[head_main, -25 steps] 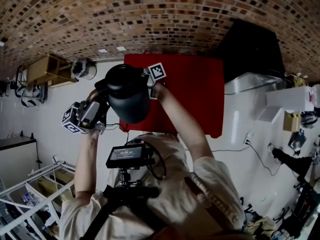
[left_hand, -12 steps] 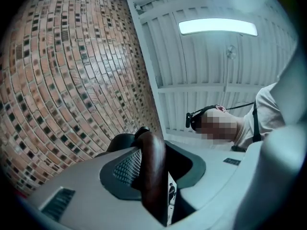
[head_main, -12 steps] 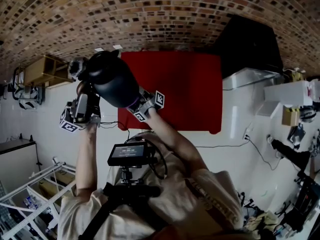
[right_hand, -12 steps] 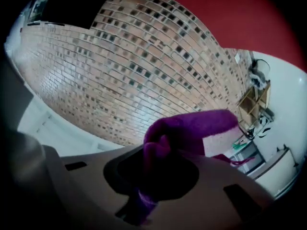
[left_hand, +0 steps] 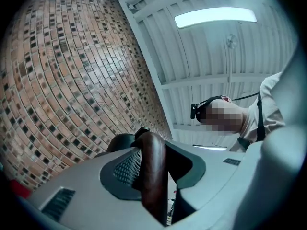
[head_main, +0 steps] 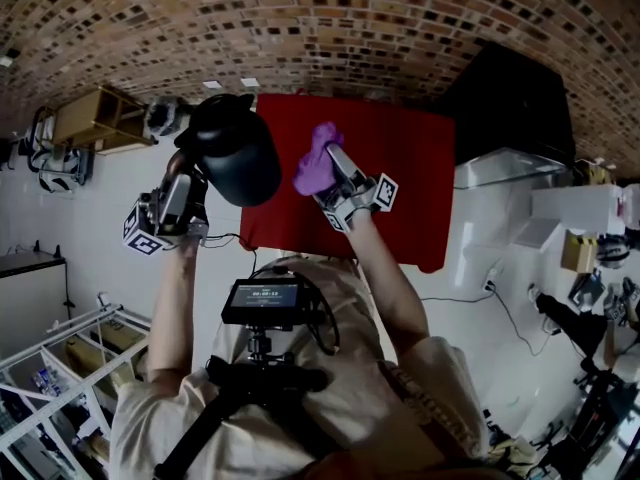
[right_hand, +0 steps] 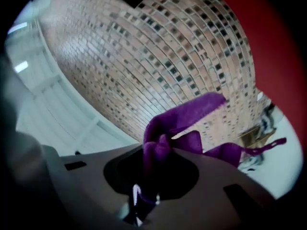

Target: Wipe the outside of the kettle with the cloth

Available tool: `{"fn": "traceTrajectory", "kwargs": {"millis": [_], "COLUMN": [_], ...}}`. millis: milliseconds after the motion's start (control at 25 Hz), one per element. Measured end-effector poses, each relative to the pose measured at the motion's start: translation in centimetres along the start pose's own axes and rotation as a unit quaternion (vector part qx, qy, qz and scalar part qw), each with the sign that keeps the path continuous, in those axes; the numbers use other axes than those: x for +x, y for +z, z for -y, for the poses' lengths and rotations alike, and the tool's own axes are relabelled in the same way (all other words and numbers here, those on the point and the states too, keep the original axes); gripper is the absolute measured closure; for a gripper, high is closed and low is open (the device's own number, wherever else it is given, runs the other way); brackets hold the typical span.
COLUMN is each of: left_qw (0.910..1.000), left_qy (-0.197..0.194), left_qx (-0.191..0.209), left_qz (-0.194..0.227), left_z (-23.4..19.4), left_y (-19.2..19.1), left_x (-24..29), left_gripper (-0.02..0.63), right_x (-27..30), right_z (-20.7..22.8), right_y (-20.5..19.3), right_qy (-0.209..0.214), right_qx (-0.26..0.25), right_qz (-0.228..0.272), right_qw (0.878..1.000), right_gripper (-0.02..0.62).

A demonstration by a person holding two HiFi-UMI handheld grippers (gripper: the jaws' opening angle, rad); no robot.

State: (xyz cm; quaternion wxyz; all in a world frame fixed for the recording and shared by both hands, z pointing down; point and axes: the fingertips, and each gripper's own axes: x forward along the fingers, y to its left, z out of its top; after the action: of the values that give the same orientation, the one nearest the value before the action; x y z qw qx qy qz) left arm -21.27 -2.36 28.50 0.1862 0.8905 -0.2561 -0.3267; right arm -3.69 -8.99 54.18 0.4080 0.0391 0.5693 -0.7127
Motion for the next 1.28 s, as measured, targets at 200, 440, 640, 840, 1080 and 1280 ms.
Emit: {"fn": "traceTrajectory", "kwargs": {"millis": [200,440,640,840,1080,1280], "left_qw": [0.9993,0.9980,0.9966,0.9966,0.9902,0.9766], "left_qy": [-0.004,-0.001,0.031,0.041,0.093,0.126], "left_qx": [-0.011,0.003,0.006,0.010,0.044,0.003], "left_qz": [0.035,0.064,0.077,0.071,-0.094,-0.174], "left_z": [0.0,-0.2,-0.7,-0.9,-4.1,-9.4], "left_y": [0.6,0.4,-0.2,-0.3,-7.7,-15.9], "left_x": [0.0,0.7,0.0,-1.3,-2.4,-4.0], "left_gripper": [0.474,0.474,0.472,0.474,0.474,0.476], "right_x": [-1.8,3.0,2.9,-0.7,-4.9,-8.5], "right_z": [4.1,3.9,2.3,-0.3,-4.0,-6.4], "right_y": [-2.4,-6.9,-5.0,-3.1,-0.5,1.3], "right_qy": [-0.005,0.102,0.100,0.061,0.010,-0.030], "right_qx": [0.049,0.188,0.177,0.090,-0.034,-0.121], "right_qz": [0.010,0.114,0.183,0.177,0.155,0.144], "right_qw": [0.999,0.970,0.962,0.978,0.987,0.982], "right_gripper": [0.518,0.518,0.518,0.518,0.517,0.517]}}
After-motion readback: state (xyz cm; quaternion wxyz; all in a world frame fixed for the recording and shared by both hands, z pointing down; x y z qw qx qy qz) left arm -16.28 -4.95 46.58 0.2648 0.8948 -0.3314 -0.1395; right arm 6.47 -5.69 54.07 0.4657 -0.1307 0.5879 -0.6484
